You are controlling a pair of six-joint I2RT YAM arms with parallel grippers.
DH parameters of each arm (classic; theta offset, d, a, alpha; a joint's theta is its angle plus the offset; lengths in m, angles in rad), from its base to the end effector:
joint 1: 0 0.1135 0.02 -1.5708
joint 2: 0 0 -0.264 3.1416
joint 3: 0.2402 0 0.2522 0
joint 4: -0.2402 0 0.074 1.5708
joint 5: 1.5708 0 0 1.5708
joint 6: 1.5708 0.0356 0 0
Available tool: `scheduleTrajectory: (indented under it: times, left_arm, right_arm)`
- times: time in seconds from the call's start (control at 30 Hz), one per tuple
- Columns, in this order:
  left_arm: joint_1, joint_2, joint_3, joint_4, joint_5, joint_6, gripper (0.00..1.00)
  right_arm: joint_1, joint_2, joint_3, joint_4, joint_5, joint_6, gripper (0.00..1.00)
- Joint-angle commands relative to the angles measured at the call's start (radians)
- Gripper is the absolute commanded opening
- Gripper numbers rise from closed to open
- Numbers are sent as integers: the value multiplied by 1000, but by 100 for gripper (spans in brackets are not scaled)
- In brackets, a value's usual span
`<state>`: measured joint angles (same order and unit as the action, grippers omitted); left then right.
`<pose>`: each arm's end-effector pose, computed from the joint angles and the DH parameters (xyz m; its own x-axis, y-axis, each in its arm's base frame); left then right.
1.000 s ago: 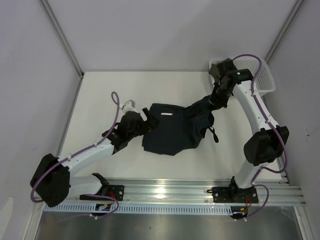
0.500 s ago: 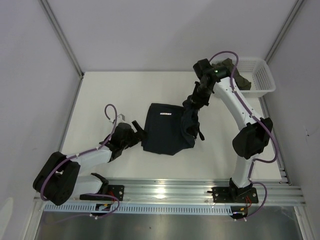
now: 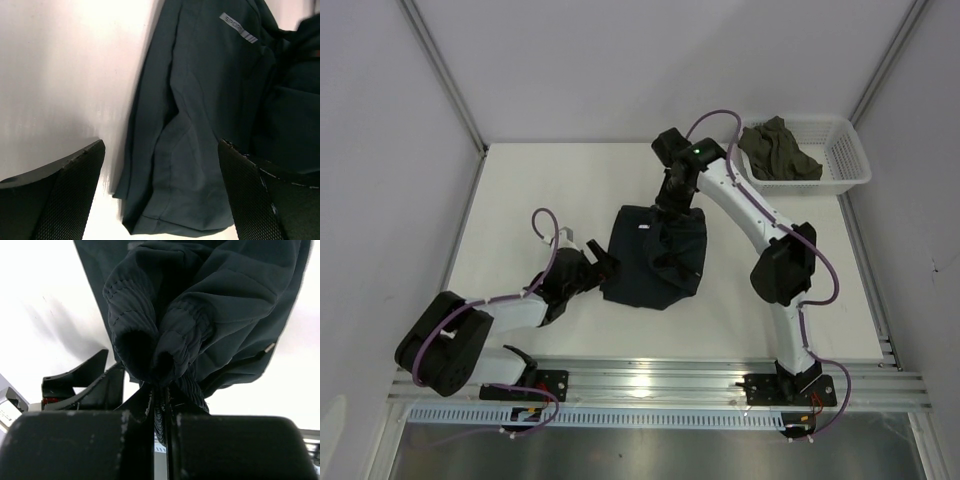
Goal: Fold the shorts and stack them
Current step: Fold the shorts
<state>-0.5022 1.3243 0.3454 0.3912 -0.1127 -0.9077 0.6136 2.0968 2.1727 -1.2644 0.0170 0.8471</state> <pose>0.2062 -0.1087 0.1391 -0.6115 -0.5576 -0.5614 -0.1391 0.7742 -0.6175 0.3545 0.2489 0.3185 -0.9298 0.2616 -0.2588 0.1907 0.9441 0.2691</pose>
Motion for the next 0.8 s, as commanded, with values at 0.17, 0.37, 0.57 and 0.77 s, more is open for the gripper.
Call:
scheduleTrajectory:
  times: [0.17, 0.37, 0.57, 0.77]
  left_arm:
    - [7, 7, -79, -8, 62, 1, 97]
    - [7, -3, -130, 60, 93, -14, 96]
    - [5, -94, -184, 78, 85, -28, 96]
    - [7, -264, -259, 37, 65, -36, 94]
  right_arm:
    - [67, 112, 127, 33, 6, 66, 0]
    - [80, 141, 79, 144, -41, 112, 0]
    - [80, 172, 64, 217, -42, 141, 1]
    - [81, 190, 52, 322, -95, 103, 22]
